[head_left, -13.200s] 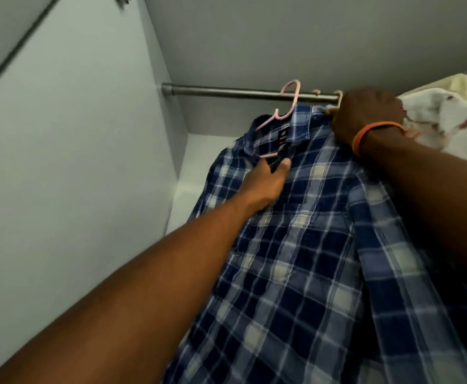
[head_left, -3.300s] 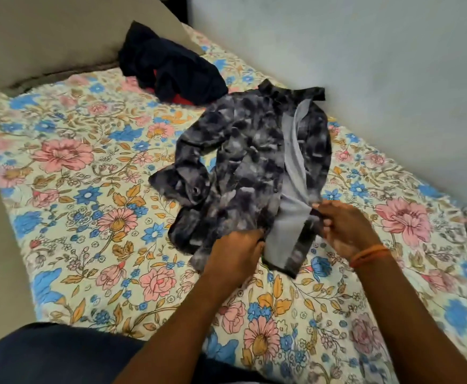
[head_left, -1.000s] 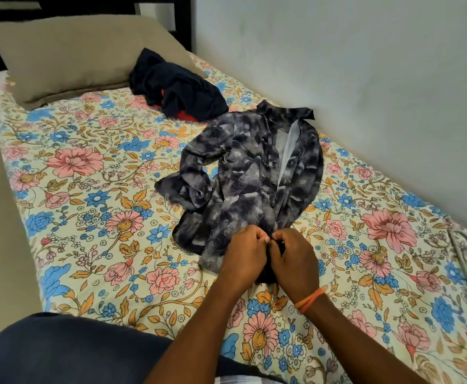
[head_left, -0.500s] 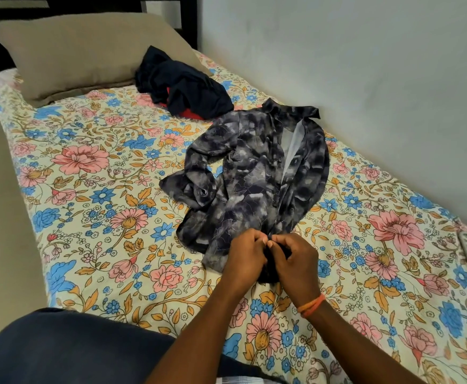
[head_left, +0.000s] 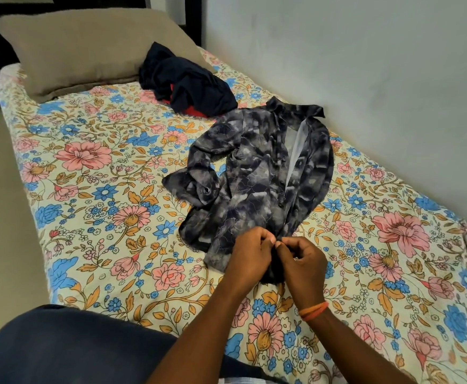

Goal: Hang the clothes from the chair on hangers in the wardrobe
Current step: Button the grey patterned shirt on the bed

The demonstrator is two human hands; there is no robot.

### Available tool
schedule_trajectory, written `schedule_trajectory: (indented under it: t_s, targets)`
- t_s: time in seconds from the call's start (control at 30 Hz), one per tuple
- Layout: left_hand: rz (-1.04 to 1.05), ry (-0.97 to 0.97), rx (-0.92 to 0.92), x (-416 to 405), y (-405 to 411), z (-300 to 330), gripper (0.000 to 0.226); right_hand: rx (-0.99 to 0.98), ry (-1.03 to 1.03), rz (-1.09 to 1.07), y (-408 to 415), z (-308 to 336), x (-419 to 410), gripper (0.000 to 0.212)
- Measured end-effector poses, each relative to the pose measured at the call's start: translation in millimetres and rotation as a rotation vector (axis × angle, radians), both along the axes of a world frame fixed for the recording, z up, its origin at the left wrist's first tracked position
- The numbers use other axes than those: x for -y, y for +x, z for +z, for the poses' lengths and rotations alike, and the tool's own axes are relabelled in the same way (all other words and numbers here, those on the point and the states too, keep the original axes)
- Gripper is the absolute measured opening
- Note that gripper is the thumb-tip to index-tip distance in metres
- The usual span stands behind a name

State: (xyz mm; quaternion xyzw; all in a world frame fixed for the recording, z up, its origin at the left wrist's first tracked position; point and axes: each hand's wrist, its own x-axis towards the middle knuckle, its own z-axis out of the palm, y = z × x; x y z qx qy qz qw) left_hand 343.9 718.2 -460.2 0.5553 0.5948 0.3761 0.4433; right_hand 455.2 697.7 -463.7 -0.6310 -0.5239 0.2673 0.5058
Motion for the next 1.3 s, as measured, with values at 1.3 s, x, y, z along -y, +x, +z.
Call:
schedule_trajectory:
  t_s: [1.3]
  targets:
    - [0.107, -0.112, 0.224, 0, -3, 4, 0.012, -0.035, -0.168, 0.004, 6, 1, -10, 0.007]
